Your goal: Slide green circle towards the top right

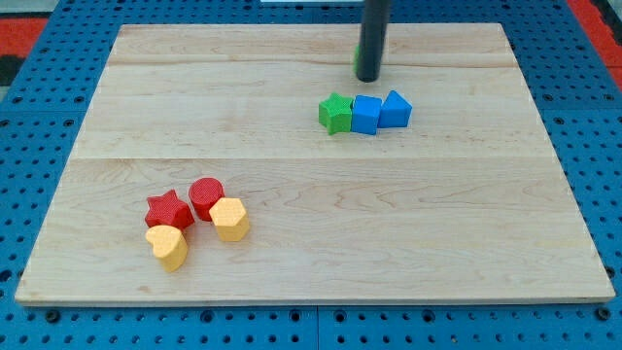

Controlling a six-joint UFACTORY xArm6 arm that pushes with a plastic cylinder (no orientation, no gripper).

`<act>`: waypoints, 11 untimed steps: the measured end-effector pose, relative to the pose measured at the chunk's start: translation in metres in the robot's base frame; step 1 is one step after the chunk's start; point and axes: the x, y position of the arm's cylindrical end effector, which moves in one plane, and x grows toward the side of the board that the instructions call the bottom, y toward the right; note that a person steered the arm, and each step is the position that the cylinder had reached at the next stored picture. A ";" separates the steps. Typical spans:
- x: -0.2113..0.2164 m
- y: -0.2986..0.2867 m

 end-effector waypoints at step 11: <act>-0.034 0.122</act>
